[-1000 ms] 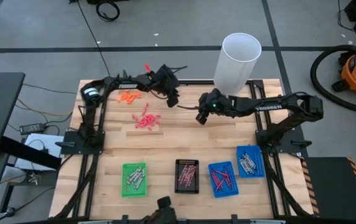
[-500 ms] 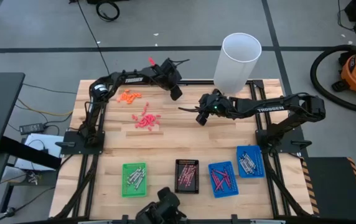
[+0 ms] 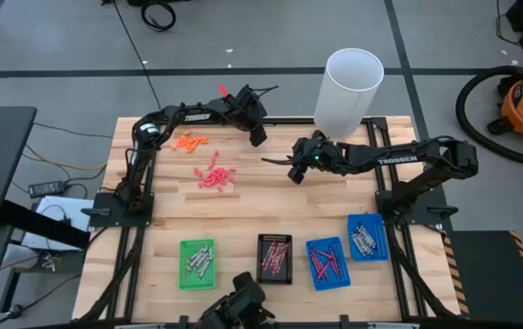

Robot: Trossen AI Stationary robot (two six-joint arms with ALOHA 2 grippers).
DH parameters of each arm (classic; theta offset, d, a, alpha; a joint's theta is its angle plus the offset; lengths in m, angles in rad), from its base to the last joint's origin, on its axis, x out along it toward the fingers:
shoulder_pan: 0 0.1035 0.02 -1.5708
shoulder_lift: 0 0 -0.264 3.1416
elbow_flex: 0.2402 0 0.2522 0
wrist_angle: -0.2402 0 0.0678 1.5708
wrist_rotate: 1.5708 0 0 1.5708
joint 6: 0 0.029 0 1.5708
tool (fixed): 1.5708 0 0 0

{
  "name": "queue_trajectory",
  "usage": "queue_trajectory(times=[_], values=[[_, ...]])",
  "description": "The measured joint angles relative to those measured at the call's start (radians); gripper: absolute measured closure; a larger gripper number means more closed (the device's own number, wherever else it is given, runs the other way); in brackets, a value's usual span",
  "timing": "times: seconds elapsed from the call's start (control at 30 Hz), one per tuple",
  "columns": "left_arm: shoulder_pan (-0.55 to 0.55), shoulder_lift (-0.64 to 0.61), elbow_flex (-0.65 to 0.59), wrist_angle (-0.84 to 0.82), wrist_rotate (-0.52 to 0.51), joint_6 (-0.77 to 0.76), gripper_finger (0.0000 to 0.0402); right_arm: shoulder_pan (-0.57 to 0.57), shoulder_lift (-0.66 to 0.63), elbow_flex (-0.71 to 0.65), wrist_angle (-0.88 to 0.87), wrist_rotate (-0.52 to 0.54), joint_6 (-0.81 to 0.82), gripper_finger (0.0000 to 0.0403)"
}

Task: Sort crayons
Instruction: Put the black crayon into the right blue bin

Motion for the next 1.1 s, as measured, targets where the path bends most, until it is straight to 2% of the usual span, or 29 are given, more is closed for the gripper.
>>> queue_trajectory(times=[0.1,0.23,0.37,0.53,0.6,0.77,1.1], values=[[0.004,0.026,0.012,-0.027,-0.002,-0.006,0.0232,0.0,0.0,0.0,0.003,0.0,0.0,0.0234],[0.017,0.062,0.067,-0.074,0.056,-0.017,0.0232,0.0,0.0,0.0,0.017,-0.001,0.0,0.0234],[0.019,0.086,0.129,-0.138,0.056,-0.017,0.0232,0.0,0.0,0.0,0.023,-0.003,0.0,0.0234],[0.017,0.09,0.139,-0.182,0.045,-0.029,0.0232,0.0,0.0,0.0,0.028,-0.008,0.0,0.0234],[0.023,0.089,0.158,-0.254,0.045,-0.028,0.0232,0.001,0.0,0.0,0.03,-0.009,0.0,0.0234],[0.032,0.089,0.213,-0.42,0.037,0.092,0.0232,0.002,0.0,0.0,0.03,-0.009,-0.001,0.0234],[0.023,0.089,0.217,-0.34,-0.022,0.351,0.0232,0.002,0.0,0.0,0.02,-0.007,-0.003,0.0234]])
